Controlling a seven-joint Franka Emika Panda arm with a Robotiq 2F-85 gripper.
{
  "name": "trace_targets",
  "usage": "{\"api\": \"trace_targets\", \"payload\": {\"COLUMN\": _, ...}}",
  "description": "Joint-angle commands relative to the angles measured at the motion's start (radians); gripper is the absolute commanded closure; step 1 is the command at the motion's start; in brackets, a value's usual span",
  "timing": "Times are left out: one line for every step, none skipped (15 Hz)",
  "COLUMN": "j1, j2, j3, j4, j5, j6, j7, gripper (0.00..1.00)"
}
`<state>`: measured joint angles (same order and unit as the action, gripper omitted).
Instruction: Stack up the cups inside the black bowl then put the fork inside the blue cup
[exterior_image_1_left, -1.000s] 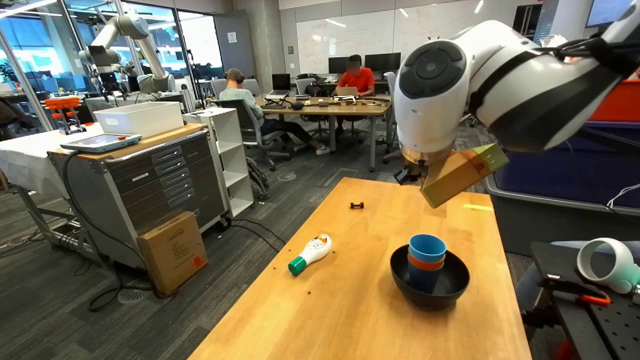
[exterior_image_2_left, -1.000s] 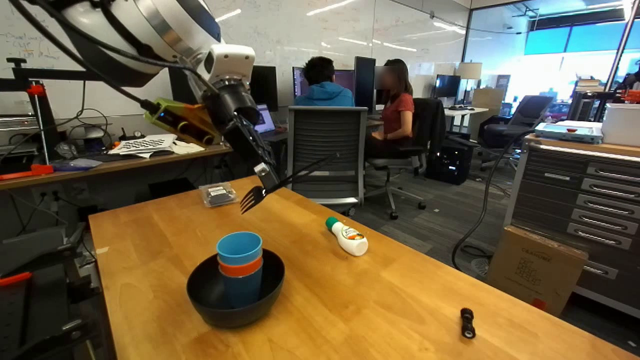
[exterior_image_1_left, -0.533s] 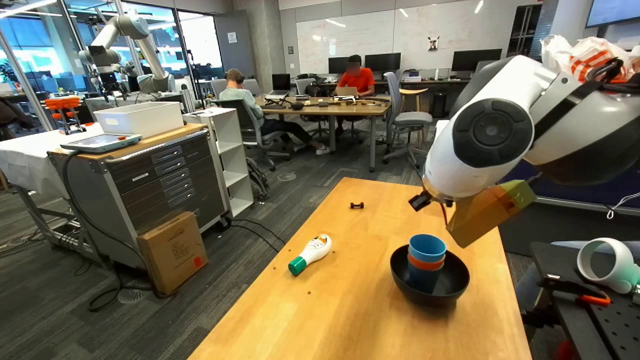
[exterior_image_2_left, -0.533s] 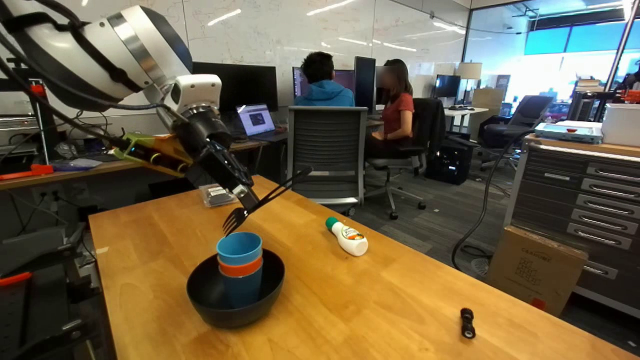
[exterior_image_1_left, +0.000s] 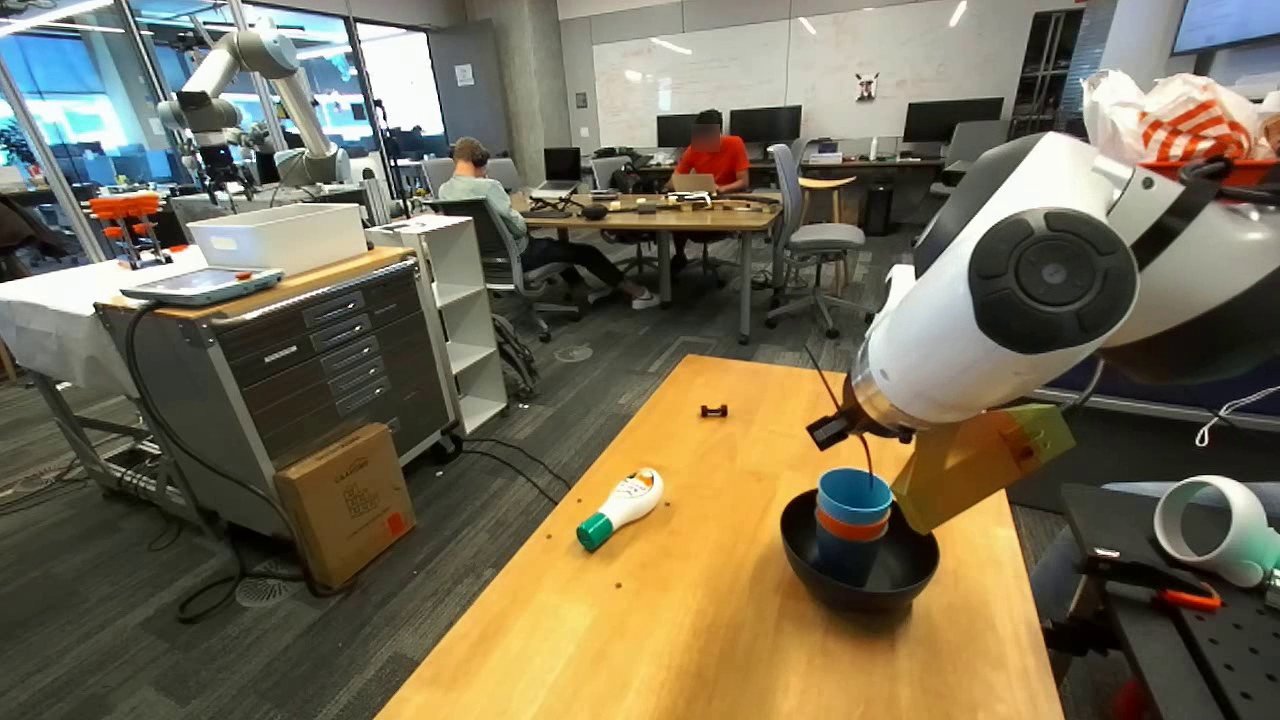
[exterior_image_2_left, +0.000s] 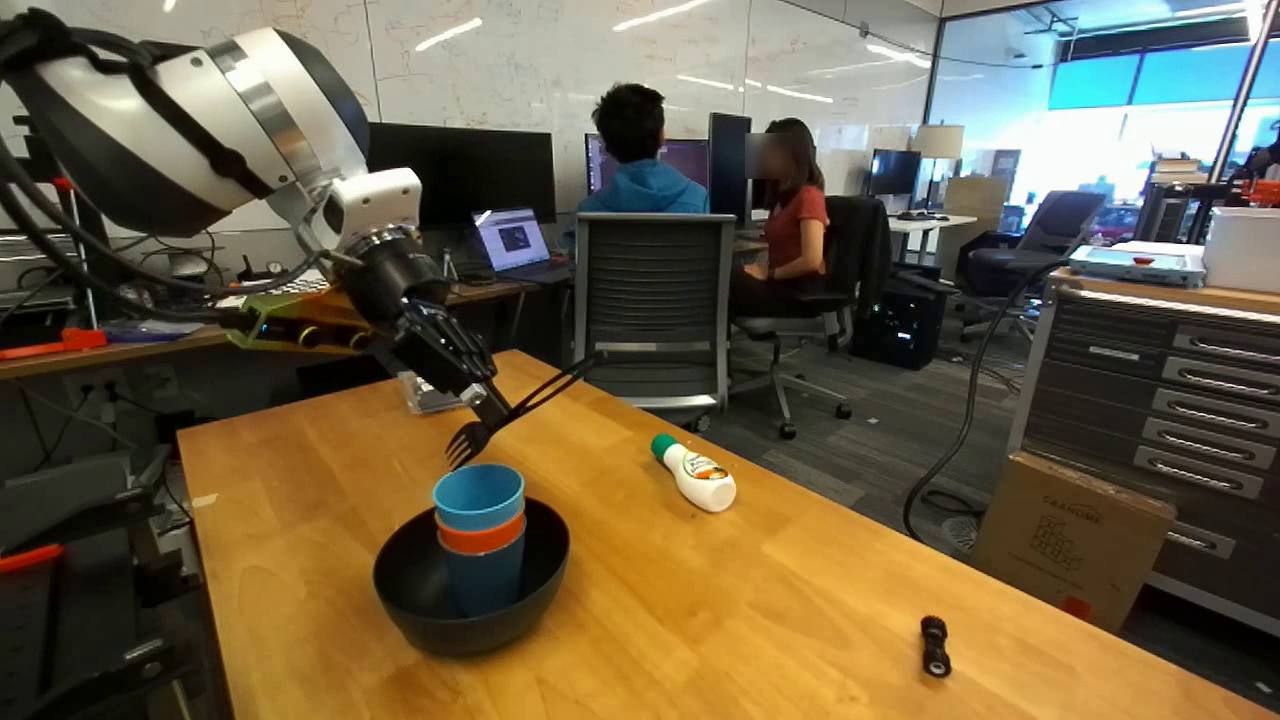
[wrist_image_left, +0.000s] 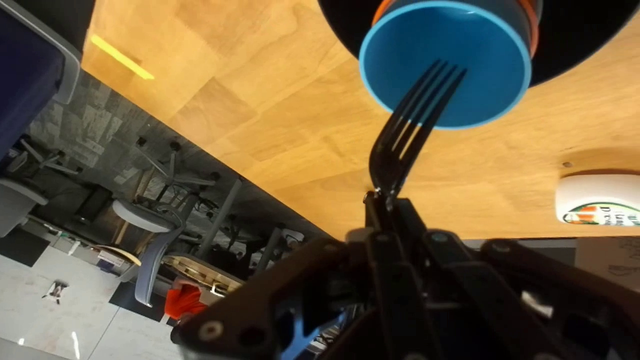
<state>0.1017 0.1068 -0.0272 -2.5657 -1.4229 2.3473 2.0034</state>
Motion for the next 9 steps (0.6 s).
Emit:
{"api": "trace_targets", "payload": {"j1": -0.032, "j2": 0.022, "j3": 0.020, "j4": 0.014, "j5": -0.088, "j6": 0.026, "j7": 0.100, "gripper": 0.96}}
{"api": "trace_targets", "payload": {"j1": -0.032, "j2": 0.029, "j3": 0.020, "j4": 0.017, "j5": -0.109, "j6": 0.017, "j7": 0.118, "gripper": 0.96}}
{"api": "trace_targets", "payload": {"j1": -0.034, "j2": 0.035, "j3": 0.020, "j4": 0.019, "j5": -0.131, "j6": 0.004, "j7": 0.133, "gripper": 0.96}}
{"api": "trace_targets", "payload": {"j1": -0.037, "j2": 0.039, "j3": 0.021, "j4": 0.019, "j5": -0.150, "j6": 0.001, "j7": 0.146, "gripper": 0.96}}
{"api": "trace_targets", "payload": {"j1": -0.039, "j2": 0.043, "j3": 0.021, "j4": 0.017, "j5": -0.170, "j6": -0.005, "j7": 0.159, "gripper": 0.96}}
{"api": "trace_targets", "payload": {"j1": -0.041, "j2": 0.048, "j3": 0.022, "j4": 0.017, "j5": -0.187, "j6": -0.011, "j7": 0.169, "gripper": 0.96}}
{"api": "trace_targets", "payload": {"j1": -0.043, "j2": 0.055, "j3": 0.022, "j4": 0.015, "j5": -0.207, "j6": -0.017, "j7": 0.182, "gripper": 0.96}}
{"api": "trace_targets", "payload": {"j1": -0.046, "j2": 0.061, "j3": 0.023, "j4": 0.013, "j5": -0.226, "j6": -0.017, "j7": 0.193, "gripper": 0.96}}
{"api": "trace_targets", "payload": {"j1": -0.050, "j2": 0.068, "j3": 0.024, "j4": 0.010, "j5": -0.249, "j6": -0.007, "j7": 0.210, "gripper": 0.96}}
